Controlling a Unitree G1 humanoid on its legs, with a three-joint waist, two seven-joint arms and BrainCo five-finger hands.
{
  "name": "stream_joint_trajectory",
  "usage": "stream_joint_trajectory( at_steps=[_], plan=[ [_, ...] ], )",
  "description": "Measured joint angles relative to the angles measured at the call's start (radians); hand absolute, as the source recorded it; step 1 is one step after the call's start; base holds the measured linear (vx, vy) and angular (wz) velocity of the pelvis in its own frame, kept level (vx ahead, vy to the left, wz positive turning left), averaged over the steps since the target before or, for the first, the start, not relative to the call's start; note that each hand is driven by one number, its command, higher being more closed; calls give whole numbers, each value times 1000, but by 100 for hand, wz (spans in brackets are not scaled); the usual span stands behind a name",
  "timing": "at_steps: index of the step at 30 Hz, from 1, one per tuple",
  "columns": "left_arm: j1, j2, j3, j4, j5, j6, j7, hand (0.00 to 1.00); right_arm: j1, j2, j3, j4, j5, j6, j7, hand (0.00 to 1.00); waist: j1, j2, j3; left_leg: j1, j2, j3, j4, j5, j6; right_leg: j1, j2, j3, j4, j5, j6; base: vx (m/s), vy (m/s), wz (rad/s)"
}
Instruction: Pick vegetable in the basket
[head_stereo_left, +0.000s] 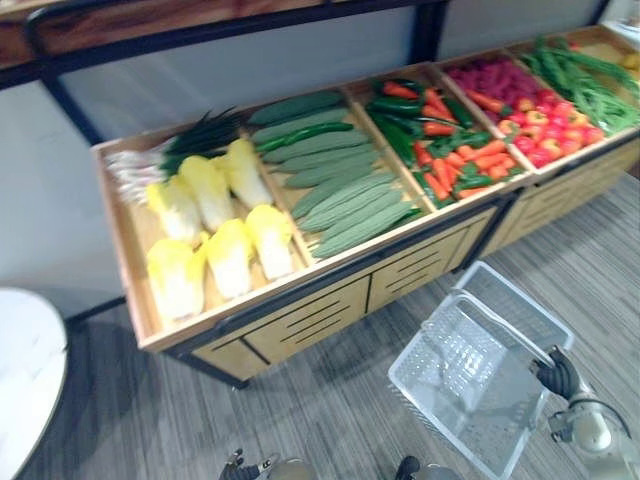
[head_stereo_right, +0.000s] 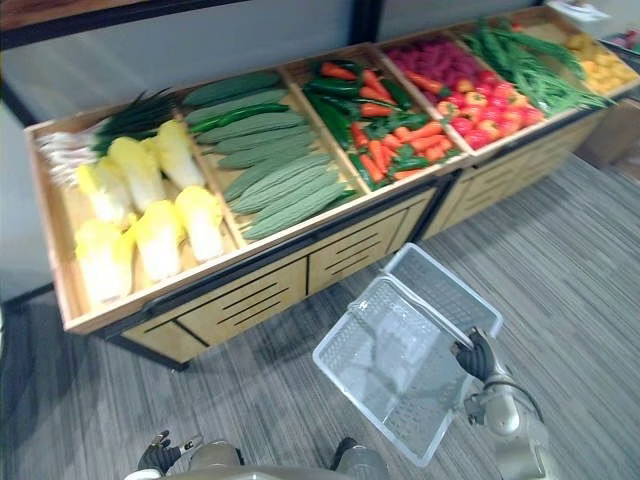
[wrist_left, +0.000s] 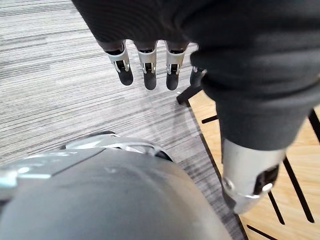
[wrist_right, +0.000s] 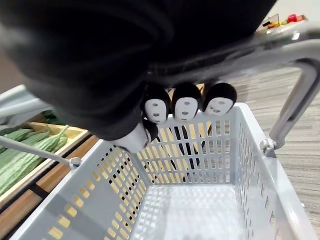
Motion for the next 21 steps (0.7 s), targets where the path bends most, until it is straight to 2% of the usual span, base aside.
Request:
stream_joint_trajectory(
  at_steps=[2, 4, 6, 11, 14, 15, 16, 17, 18, 19, 20, 21],
  plan=[
    [-10, 2, -12, -6, 8, 0, 3, 0, 23, 18, -36, 31, 0, 5, -16, 100, -10, 9, -6, 17, -47, 2, -135, 21, -32, 2, -10, -65, -12, -4, 7, -13, 106, 131],
    [-11, 6, -13, -5, 18, 7, 5, 0, 19, 34, -43, 91, -1, 19, -19, 100, -3, 12, -6, 19, -74, -45, -233, 42, -37, 3, -15, -113, -21, 5, 20, -49, 137, 100],
    [-6, 6, -13, -5, 38, 13, 8, 0, 19, 45, -43, 132, -1, 24, -19, 100, 19, 10, -7, 23, -102, -58, -272, 66, -24, 9, -30, -118, -32, 16, 36, -59, 92, 48],
    [13, 5, -13, 14, 38, 13, 22, 0, -18, 53, -44, 202, 2, 24, -28, 100, 34, 38, -12, 34, -153, -78, -330, 94, -1, 3, -60, -118, -37, 35, 56, -49, 123, 11],
    [14, 5, -20, 20, 37, 13, 22, 0, -65, 65, -65, 258, 10, 22, -46, 100, 39, 18, 1, 57, -190, -52, -356, 78, 7, -37, -122, -84, 48, -1, 79, -19, 108, -15],
    [19, 6, -20, 36, 37, 13, 22, 0, -76, 68, -76, 299, 18, 25, -56, 100, 41, 1, 6, 89, -207, -43, -355, 58, 11, -30, -151, -61, 85, -17, 98, 7, 89, -31],
    [34, 6, -20, 40, 37, 13, 21, 0, -85, 67, -83, 336, 41, 30, -64, 100, 40, -9, 7, 113, -225, -39, -357, 38, 16, -33, -175, -22, 151, -18, 101, 12, 63, -31],
    [36, 7, -20, 45, 37, 14, 21, 0, -89, 67, -95, 352, 42, 30, -71, 100, 35, -8, 9, 124, -228, -38, -356, 33, 20, -47, -182, 20, 192, -15, 103, 15, 79, -8],
    [37, 15, -20, 42, 37, 12, 21, 0, -106, 69, -127, 385, 75, 33, -86, 100, 22, -8, 9, 128, -220, -51, -354, 29, 19, -88, -172, 127, 269, 28, 97, 66, 64, 22],
    [34, 31, -18, 36, 35, 11, 21, 0, -118, 70, -145, 429, 108, 34, -85, 100, 8, -5, 11, 128, -199, -73, -356, 29, 19, -124, -139, 208, 320, 84, 84, 82, 46, 28],
    [28, 38, -11, 35, 34, 12, 21, 0, -121, 72, -153, 446, 123, 33, -86, 100, 6, 7, 12, 137, -184, -80, -356, 30, 19, -141, -123, 234, 335, 103, 79, 113, -3, 21],
    [20, 46, 9, 31, 33, 11, 25, 0, -122, 88, -177, 473, 149, 34, -85, 100, 7, 3, 22, 133, -163, -95, -354, 30, 19, -143, -88, 274, 320, 94, 66, 103, -50, 24]
  ],
)
